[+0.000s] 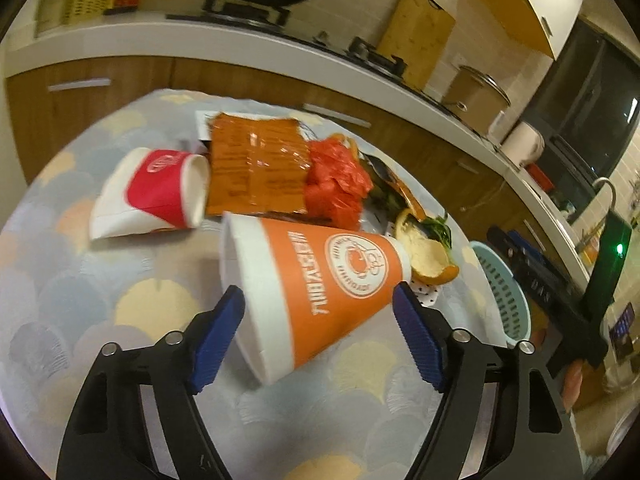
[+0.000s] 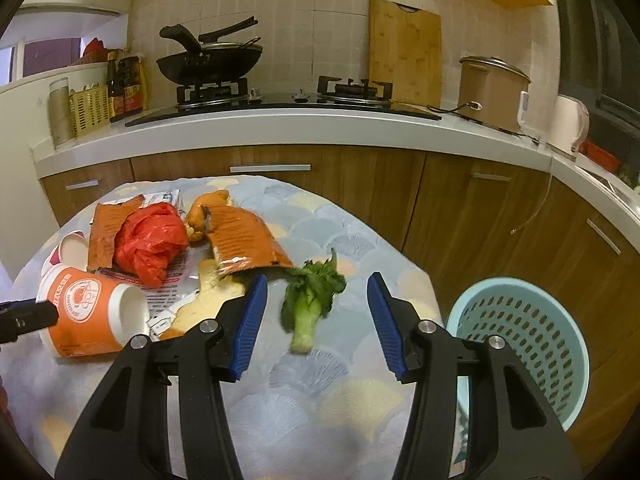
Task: Collect trash
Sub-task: 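Grasp the orange paper cup with the left tool while right tool approaches bok choy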
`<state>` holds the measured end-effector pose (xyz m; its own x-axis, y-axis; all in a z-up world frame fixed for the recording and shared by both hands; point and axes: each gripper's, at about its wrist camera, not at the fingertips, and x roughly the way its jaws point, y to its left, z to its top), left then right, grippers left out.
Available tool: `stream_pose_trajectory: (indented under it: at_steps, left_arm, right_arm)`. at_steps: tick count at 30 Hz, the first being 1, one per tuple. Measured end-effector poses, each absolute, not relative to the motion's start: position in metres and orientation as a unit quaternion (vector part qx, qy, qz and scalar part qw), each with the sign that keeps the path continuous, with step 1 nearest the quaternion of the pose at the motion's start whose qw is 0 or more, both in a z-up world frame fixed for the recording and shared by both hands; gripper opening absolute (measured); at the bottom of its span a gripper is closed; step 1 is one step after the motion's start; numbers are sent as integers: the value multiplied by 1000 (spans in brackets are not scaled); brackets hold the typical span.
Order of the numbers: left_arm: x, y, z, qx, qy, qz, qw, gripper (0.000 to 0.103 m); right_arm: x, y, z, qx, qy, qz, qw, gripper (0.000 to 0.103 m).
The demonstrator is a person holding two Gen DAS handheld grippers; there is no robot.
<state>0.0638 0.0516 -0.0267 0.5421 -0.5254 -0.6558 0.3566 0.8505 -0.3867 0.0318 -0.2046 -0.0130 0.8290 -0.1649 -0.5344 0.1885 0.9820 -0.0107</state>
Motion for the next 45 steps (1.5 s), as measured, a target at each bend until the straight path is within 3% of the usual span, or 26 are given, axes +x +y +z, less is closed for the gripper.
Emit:
stream_pose_trajectory:
  at_steps: [4,9,19,24,26,28,30,40,42,45]
  left_arm:
    - [66,44,-31,-115,417,-268,861,63]
    - [67,36,-33,-113,423,-271,857,44]
    - [53,20,-27,-86,407,-253,874,39]
    - [48,21,-20,-93,393,-267,875,25]
    - [45,20,-19,-85,389,-267,878,24]
    - [44,19,-21,-70,392,-256,881,30]
    - [39,20,-25,-50,401,-238,883,43]
    - [-2,60,-17,-22,394,-236,888,64]
    - [7,66,-8,-25,374,-223,900,76]
    - [30,58,-6,-11,367,-220,904,77]
  right_arm:
    - [44,-223,-17,31,305,-80,948,49]
    - [57,-233,-35,48,342,-62,936,51]
    - [70,-229,-48,58,358,-55,930,55]
    - [68,-229,-47,56,351,-56,933,55]
    - [68,-229,-48,58,351,-56,933,55]
    - [67,-230,-47,59,349,-56,934,55]
    - [67,-230,-47,59,348,-55,934,55]
    - [65,-221,-45,34,338,-66,938,55]
    - [64,-218,-45,26,336,-69,939,55]
    - [63,-215,-44,19,332,-71,940,55]
